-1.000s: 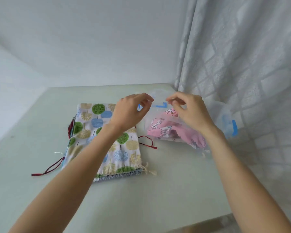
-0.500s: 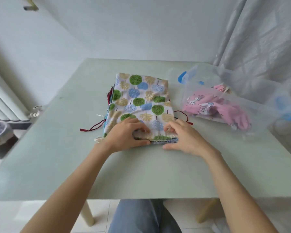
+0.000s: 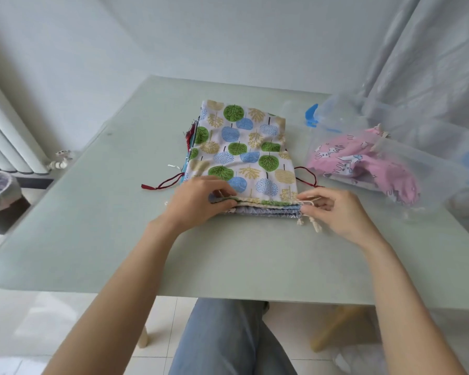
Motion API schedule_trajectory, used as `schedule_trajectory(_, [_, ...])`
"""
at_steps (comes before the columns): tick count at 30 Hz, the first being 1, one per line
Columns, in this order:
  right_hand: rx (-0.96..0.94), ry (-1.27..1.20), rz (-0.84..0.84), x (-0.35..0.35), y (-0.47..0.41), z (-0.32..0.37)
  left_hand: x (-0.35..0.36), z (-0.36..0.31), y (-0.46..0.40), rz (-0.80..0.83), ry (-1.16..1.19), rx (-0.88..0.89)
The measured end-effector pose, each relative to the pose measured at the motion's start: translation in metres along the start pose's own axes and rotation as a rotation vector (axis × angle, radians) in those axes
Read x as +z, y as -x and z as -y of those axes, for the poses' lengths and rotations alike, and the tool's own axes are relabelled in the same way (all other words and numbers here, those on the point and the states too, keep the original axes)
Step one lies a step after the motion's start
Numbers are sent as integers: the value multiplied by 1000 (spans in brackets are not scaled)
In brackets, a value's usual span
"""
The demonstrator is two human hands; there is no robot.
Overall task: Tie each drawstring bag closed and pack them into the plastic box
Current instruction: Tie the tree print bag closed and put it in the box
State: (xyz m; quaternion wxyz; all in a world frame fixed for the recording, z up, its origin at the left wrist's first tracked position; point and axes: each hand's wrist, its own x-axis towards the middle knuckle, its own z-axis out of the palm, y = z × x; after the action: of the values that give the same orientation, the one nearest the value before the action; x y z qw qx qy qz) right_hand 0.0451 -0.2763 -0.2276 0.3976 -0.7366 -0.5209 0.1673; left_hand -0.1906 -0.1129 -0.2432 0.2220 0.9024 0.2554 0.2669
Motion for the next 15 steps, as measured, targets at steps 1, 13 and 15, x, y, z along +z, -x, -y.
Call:
schedule_trajectory(1, [16, 53, 21, 1, 0, 0, -5, 3, 5, -28, -42, -13])
schedule_trajectory(13, [-81, 37, -111, 7, 5, 10, -53, 26, 52, -64, 96, -314])
schedule_trajectory(15, [-52, -35, -55, 4, 5, 8, -54, 26, 54, -71, 103, -330])
